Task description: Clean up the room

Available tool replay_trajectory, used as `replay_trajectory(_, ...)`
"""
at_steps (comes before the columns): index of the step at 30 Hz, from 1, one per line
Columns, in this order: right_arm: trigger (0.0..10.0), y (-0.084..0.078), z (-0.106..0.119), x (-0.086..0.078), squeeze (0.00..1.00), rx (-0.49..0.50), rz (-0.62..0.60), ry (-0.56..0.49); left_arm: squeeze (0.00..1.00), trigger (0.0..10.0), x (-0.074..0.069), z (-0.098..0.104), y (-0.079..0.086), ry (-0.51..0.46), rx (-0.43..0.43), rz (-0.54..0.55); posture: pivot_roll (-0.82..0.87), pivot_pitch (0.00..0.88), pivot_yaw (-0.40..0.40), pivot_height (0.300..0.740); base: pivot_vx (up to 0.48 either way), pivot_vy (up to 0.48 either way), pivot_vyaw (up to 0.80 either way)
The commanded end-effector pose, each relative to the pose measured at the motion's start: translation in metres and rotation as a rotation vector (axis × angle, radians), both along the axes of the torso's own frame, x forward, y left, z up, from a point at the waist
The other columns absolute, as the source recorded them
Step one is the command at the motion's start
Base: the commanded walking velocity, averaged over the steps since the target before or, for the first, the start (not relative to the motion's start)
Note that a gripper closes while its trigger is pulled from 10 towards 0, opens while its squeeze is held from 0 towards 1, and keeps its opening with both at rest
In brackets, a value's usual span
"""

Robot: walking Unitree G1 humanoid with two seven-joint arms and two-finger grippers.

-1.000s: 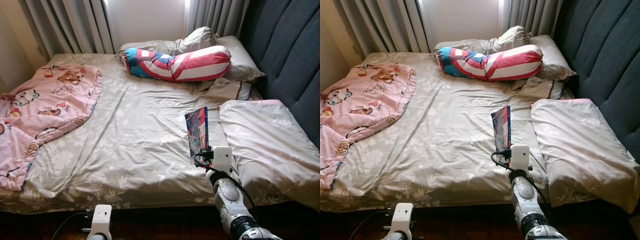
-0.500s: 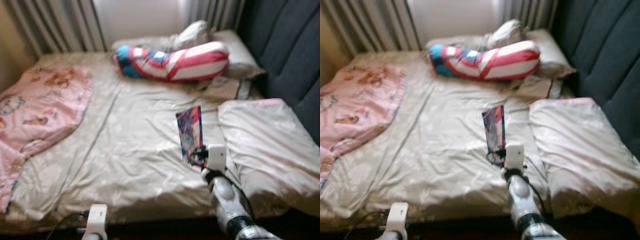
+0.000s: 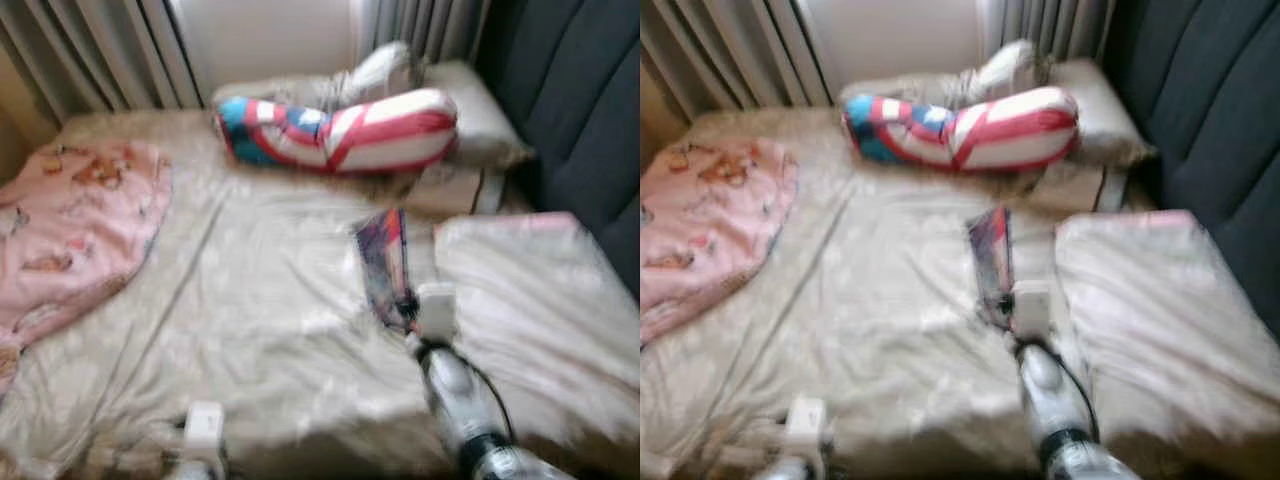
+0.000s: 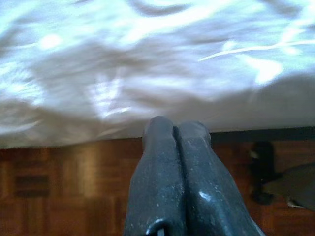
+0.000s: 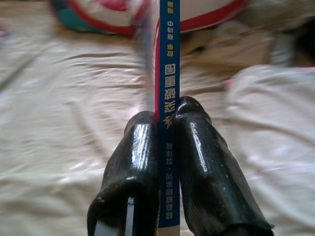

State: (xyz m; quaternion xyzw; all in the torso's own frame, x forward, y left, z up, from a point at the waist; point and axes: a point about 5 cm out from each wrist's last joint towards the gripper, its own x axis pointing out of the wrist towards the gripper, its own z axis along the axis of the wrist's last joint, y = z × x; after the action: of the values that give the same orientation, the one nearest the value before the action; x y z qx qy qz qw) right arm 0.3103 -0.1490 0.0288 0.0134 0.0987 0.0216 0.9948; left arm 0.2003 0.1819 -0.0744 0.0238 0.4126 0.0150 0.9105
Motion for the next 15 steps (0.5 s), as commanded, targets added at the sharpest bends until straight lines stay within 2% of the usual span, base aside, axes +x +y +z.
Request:
replay_trajectory(1,10.0,0.0127,0.0114,0.0069,0.0,0.022,0.032,-0.059,0.0,10.0,-0.003,-0.0006,0.0115,0.021,0.029,0.009,-0.06,0.049,-0.01,0.74,0.0,0.0,0.0)
replay_trajectory(10,10.0,0.01,0.011,0.0064,0.0,0.03,0.023,-0.058,0.0,10.0,-0.0033,-0.0009,0.0104,0.023,0.025,0.003,-0.07,0.054,-0.014,0.74,0.0,0.0,0.0)
replay_trajectory(15,10.0,0.0159,0.0118,0.0067,0.0,0.051,0.064,-0.059,0.0,10.0,-0.0039,-0.0013,0.0085,0.02,0.029,-0.009,-0.07,0.058,-0.016,0.74,0.0,0.0,0.0)
